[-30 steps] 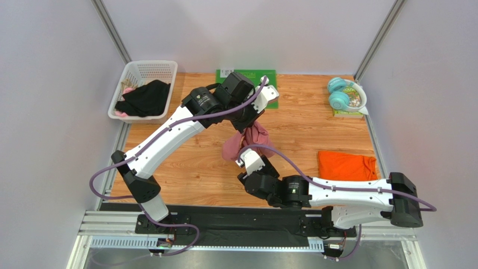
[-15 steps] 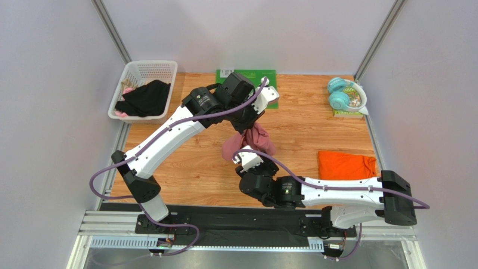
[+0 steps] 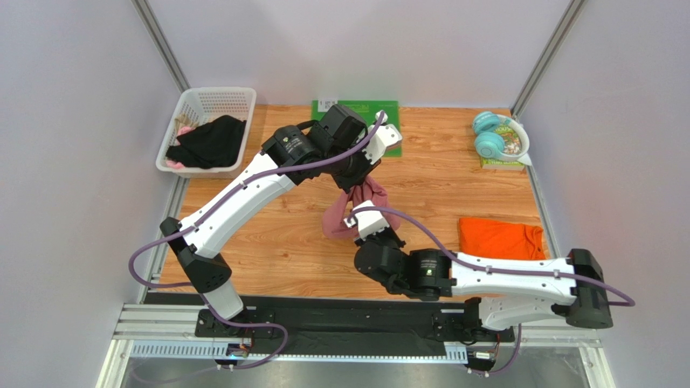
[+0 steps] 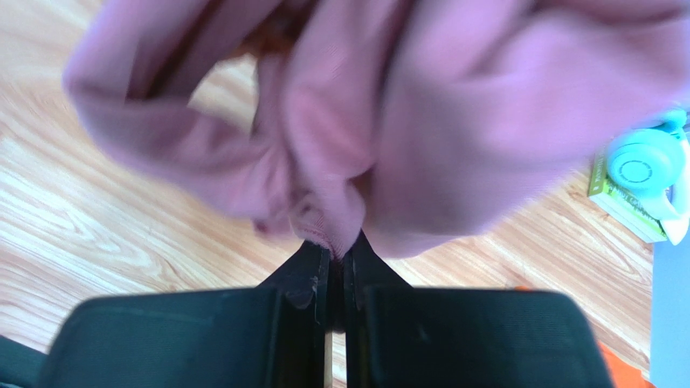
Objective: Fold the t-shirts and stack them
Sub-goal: Move the tshirt to the center of the board, then flatten out the tshirt
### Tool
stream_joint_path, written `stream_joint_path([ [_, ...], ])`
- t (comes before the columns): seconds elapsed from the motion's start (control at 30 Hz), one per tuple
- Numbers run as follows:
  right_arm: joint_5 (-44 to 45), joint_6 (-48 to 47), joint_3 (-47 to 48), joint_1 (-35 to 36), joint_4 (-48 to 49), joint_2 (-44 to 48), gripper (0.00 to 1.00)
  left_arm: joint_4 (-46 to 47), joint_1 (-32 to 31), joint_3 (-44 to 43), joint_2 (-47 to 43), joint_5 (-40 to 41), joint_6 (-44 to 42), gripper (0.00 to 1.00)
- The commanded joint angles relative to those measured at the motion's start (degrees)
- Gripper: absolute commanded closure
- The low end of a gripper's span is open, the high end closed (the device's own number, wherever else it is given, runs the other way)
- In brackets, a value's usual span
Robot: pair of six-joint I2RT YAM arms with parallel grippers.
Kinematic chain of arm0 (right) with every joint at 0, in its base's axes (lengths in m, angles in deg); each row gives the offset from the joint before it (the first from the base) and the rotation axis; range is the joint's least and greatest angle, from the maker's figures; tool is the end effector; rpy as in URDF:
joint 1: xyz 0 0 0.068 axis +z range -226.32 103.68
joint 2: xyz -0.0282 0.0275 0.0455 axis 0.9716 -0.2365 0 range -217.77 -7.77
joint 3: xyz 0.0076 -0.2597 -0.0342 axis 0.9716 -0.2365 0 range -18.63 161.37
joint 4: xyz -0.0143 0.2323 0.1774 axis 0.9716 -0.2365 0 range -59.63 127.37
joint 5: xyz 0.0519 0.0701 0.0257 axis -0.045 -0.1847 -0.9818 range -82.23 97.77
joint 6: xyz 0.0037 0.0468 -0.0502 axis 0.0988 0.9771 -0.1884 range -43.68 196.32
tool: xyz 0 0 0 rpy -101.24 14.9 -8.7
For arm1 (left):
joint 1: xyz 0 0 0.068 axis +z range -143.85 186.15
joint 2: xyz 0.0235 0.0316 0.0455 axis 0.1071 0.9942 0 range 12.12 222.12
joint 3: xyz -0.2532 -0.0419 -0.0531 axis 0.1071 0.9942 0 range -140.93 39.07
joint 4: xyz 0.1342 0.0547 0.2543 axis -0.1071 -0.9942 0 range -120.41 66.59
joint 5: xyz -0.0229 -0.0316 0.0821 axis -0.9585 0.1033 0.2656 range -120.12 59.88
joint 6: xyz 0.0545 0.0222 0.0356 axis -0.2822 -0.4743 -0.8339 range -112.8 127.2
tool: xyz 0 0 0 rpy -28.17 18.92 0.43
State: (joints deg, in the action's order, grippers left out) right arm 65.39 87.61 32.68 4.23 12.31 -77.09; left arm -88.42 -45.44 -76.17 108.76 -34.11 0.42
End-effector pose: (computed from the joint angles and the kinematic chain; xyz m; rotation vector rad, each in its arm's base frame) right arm 0.0938 0.2779 0.2504 -0.7041 1.8157 -0.1341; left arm 0.2349 -0.3024 0.4165 1.2127 2.1018 -0.4480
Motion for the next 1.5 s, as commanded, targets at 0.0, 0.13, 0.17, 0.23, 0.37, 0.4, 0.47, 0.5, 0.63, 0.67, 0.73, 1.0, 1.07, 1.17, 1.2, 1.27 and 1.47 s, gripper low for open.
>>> stream_joint_path([
  [0.0,4.0,-1.0,8.0,0.1,-3.3,7.9,1.00,1.6,0.9,-1.8,-2.9,1.5,-0.9,1.00],
  [0.13,3.0,-2.1,13.6,0.1,-8.5,13.1,1.00,1.1,3.1,-1.9,-3.5,2.8,-1.9,0.91],
  [0.17,2.8,-1.7,14.9,0.1,-9.6,14.2,1.00,0.6,3.6,-1.7,-4.2,2.3,-2.1,0.87],
  [0.23,1.6,-0.5,17.2,0.1,-12.5,15.1,1.00,0.9,5.3,0.8,-5.7,2.3,-2.4,0.75],
  [0.37,1.3,0.8,17.7,0.1,-14.1,16.5,1.00,2.6,8.3,8.5,-10.9,2.3,-3.1,0.45],
  [0.4,1.3,0.8,17.7,0.1,-14.1,16.5,1.00,2.7,9.1,11.2,-11.5,2.5,-3.1,0.35],
  [0.47,1.1,0.7,17.9,0.1,-14.2,16.2,1.00,3.4,9.8,13.9,-12.8,2.4,-3.2,0.29],
  [0.5,1.2,0.7,18.1,0.1,-14.3,15.8,1.00,3.8,10.0,16.6,-13.1,2.5,-3.2,0.24],
  [0.63,1.8,-1.1,19.3,0.2,-14.8,14.3,1.00,3.7,9.8,21.0,-13.7,-4.2,-1.5,0.14],
  [0.67,2.1,-1.3,20.0,0.2,-15.0,14.0,1.00,3.7,8.6,22.2,-13.5,-7.6,-1.3,0.14],
  [0.73,3.4,-1.9,20.5,0.2,-15.4,13.8,1.00,3.5,6.1,27.1,-13.1,-9.0,-2.3,0.18],
  [1.0,11.7,0.5,20.8,-0.2,-21.1,15.8,1.00,8.8,0.4,44.6,-13.9,-10.6,-5.2,0.27],
  [1.07,13.1,1.8,20.7,-0.3,-23.6,16.6,1.00,10.5,0.4,46.0,-13.2,-10.6,-4.8,0.27],
  [1.17,13.0,3.7,20.0,-0.4,-25.2,17.9,1.00,12.4,0.4,47.1,-11.3,-10.4,-3.5,0.28],
  [1.2,12.8,3.9,19.7,-0.4,-25.4,18.2,1.00,13.0,0.4,47.3,-10.9,-10.0,-3.2,0.28],
  [1.27,12.6,4.5,19.0,-0.4,-25.9,17.8,1.00,14.9,0.4,47.2,-9.7,-9.7,-2.1,0.28],
  [1.47,11.9,6.0,18.2,-0.4,-26.7,15.4,1.00,15.8,0.4,45.7,-5.1,-14.5,3.3,0.23],
])
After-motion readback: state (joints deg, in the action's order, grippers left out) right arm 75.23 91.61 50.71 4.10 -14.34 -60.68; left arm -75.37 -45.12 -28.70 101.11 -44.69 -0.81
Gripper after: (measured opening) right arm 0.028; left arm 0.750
